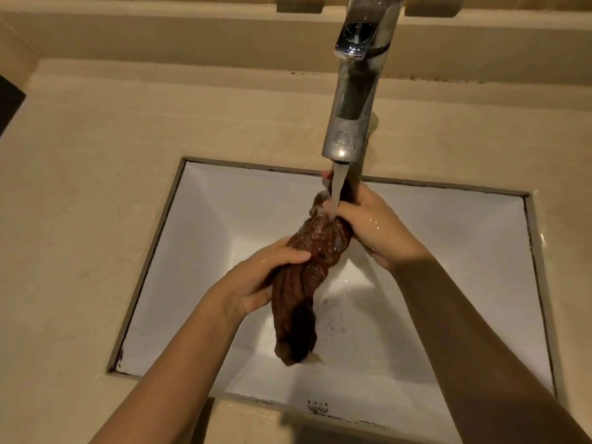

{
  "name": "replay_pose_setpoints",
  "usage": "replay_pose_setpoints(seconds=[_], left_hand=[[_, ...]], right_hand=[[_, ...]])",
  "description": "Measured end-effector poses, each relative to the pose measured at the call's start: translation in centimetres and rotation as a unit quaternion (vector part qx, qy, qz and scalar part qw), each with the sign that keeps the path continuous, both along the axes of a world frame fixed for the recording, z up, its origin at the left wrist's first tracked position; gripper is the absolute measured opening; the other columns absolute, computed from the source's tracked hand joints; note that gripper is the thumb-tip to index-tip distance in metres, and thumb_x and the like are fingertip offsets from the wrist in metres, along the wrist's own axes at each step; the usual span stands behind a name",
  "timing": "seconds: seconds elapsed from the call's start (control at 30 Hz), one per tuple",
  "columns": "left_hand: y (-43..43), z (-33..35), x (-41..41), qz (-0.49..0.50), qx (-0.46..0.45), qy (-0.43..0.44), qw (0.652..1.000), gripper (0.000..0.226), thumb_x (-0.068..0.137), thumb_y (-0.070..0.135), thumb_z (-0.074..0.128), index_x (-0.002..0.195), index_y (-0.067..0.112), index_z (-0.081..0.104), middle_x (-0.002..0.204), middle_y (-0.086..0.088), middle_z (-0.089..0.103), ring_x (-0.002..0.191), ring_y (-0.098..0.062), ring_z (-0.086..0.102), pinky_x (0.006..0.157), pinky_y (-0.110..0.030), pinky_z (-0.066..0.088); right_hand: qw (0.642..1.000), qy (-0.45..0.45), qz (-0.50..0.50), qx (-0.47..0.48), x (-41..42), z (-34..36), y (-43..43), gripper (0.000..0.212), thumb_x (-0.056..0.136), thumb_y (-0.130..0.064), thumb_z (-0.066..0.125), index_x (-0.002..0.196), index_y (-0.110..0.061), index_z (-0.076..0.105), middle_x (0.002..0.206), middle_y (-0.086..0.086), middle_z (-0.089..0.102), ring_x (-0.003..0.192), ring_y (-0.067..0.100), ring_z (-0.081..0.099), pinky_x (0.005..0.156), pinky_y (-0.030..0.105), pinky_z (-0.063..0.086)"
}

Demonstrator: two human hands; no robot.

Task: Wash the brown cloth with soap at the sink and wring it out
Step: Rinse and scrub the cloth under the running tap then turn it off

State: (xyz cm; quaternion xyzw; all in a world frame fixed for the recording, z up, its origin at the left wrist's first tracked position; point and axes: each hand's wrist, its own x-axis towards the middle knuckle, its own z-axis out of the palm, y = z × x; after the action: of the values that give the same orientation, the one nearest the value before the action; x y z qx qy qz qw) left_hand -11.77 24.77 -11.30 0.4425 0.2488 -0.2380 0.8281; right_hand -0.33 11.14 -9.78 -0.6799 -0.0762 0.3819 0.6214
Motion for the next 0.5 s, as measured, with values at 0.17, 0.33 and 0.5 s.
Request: replay_pose_setpoints(seconds=[0.17, 0.33, 0.5], left_hand=[[-1.8, 0.7, 2.0, 0.143, 0.012, 0.034, 0.989, 0.043, 0.088, 0.049, 0.051, 0.097, 0.013, 0.075, 0.098, -0.011, 0.074, 0.087, -0.021, 0.072, 0.075, -0.032, 0.057], [-4.2, 1.5, 3.6, 0.191, 0.172, 0.057, 0.965, 0.038, 0.093, 0.046, 0.050, 0.085, 0.015, 0.071, 0.077, -0.004, 0.074, 0.077, -0.020, 0.069, 0.068, -0.030, 0.056], [-5.4, 1.4, 4.1, 0.153, 0.289, 0.016, 0.945, 0.033, 0.099, 0.039, 0.039, 0.086, 0.024, 0.066, 0.089, -0.005, 0.070, 0.085, -0.018, 0.066, 0.084, -0.040, 0.055]], right_hand=[[0.981, -0.183, 0.025, -0.066, -2.6, 0.6, -0.4, 0.021, 0.094, -0.031, 0.049, 0.114, -0.028, 0.055, 0.113, -0.002, 0.046, 0.095, -0.003, 0.051, 0.074, -0.001, 0.040], [0.966, -0.217, -0.093, -0.103, -4.2, -0.3, 1.3, 0.012, 0.088, -0.043, 0.056, 0.079, -0.037, 0.051, 0.095, -0.008, 0.055, 0.086, 0.004, 0.058, 0.080, 0.019, 0.049], [0.961, -0.148, -0.145, -0.183, -2.1, -2.3, 1.7, 0.020, 0.096, -0.031, 0.042, 0.089, -0.019, 0.057, 0.088, 0.004, 0.063, 0.088, 0.023, 0.062, 0.087, 0.043, 0.051]])
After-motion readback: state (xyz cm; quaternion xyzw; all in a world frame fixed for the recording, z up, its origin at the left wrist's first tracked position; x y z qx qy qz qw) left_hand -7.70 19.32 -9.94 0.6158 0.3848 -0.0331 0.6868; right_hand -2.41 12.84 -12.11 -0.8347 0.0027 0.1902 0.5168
